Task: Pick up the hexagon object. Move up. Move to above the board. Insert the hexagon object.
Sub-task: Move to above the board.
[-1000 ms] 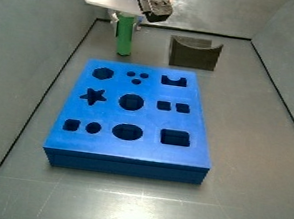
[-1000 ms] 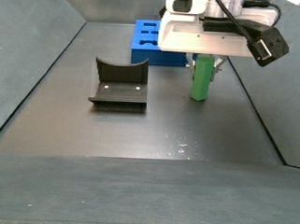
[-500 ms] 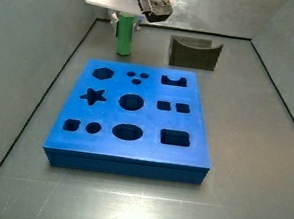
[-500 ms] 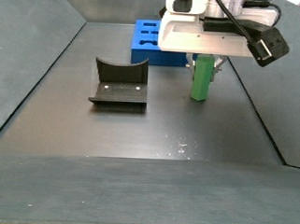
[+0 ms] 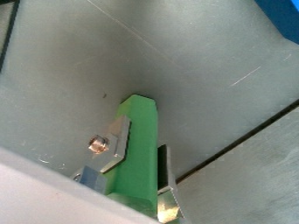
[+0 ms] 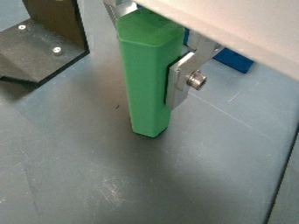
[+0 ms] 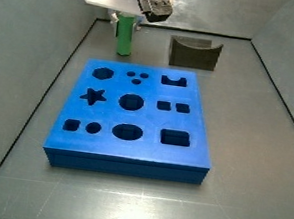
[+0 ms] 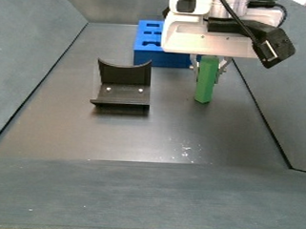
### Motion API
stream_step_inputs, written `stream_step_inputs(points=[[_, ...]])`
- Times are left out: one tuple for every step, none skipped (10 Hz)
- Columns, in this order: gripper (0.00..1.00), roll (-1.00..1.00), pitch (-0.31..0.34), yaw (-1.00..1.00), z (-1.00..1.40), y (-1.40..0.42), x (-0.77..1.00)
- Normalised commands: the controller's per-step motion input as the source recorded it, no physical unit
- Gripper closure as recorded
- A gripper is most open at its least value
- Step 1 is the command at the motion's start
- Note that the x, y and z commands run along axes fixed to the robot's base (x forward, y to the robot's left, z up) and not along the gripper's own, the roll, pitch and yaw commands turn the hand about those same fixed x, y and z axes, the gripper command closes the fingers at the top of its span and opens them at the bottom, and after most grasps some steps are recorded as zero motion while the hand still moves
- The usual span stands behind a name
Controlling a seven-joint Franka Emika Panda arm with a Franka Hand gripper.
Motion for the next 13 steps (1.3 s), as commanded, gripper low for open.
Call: stream_step_inputs(points=[[1.0,-0.1,-0.024,-0.05,1.0,0.06,-0.09],[1.0,-0.1,-0.024,-0.05,1.0,0.06,-0.09],[1.0,-0.1,-0.024,-0.05,1.0,0.06,-0.09],[1.0,-0.1,-0.024,-0.05,1.0,0.06,-0.09],[1.0,0.05,0.002,0.35,1.0,-0.92,0.24],[1.0,0.09,0.077,0.33,1.0,-0.93,0.23],[1.0,0.1,0.055,0.22,1.0,-0.98,0.23],[1.0,-0.01,0.004,0.13,1.0,-0.99,0.25],[1.0,0.03,0.035,0.06,1.0,-0.97,0.24],[1.0,0.05,0.044,0.05,1.0,-0.96,0.23],[1.0,0.01,0.051,0.02,1.0,-0.95,0.23],[1.0,0.0,0.056,0.01,1.0,-0.94,0.23],[1.0,0.03,0.069,0.01,1.0,-0.95,0.23]])
